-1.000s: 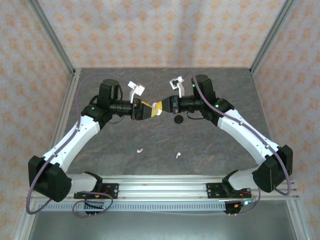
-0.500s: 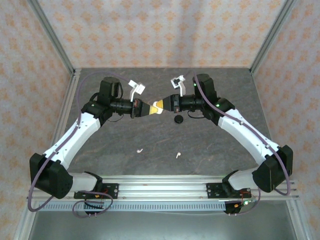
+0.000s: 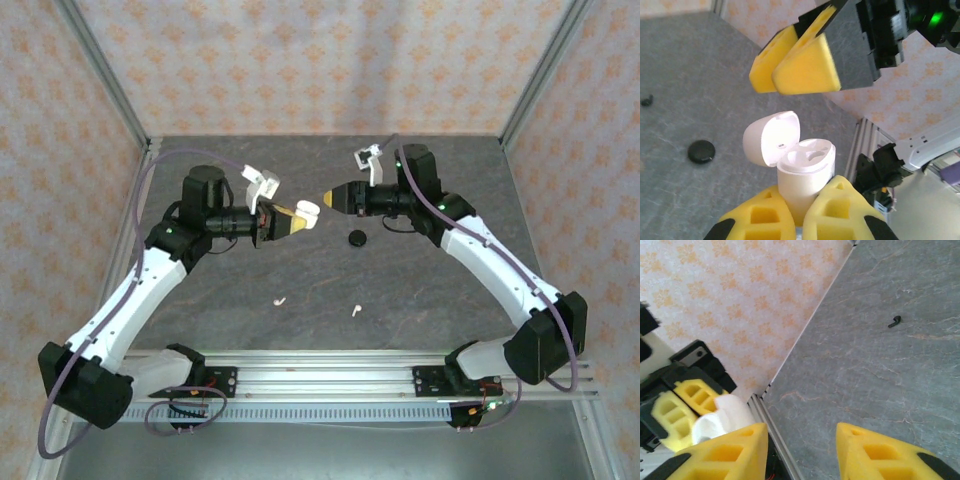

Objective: Insert wireless bluetooth earbuds into charging case

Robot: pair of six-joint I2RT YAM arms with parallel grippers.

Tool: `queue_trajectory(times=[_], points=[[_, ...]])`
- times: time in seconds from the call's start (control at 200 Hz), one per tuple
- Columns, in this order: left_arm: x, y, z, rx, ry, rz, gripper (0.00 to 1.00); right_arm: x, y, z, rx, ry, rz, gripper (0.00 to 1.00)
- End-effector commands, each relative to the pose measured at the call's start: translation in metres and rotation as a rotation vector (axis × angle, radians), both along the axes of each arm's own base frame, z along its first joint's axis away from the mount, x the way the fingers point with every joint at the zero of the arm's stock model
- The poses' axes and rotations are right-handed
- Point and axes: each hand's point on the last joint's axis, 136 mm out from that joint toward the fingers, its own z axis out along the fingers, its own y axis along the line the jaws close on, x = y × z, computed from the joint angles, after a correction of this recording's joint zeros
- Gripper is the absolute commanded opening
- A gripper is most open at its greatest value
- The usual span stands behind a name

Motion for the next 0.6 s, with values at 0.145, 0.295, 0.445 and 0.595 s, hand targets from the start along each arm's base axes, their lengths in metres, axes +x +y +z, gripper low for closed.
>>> queue_trajectory(times=[0.145, 0.295, 0.445, 0.595], points=[[0.015, 0.024, 0.001, 0.108, -0.153, 0.173, 0.00, 0.001, -0.014, 0.008, 0.000, 0.020, -0.114, 0.44], [0.015, 0.053, 0.001, 0.202, -0.257, 0.323, 0.00, 0.011, -0.039, -0.042, -0.102, 0.169, -0.363, 0.41], [0.005, 0.085, 0.000, 0.264, -0.336, 0.476, 0.00, -0.015, -0.019, -0.105, -0.303, 0.255, -0.389, 0.40], [-0.011, 0.108, -0.003, 0.297, -0.378, 0.564, 0.00, -0.051, 0.028, -0.156, -0.506, 0.270, -0.221, 0.41]])
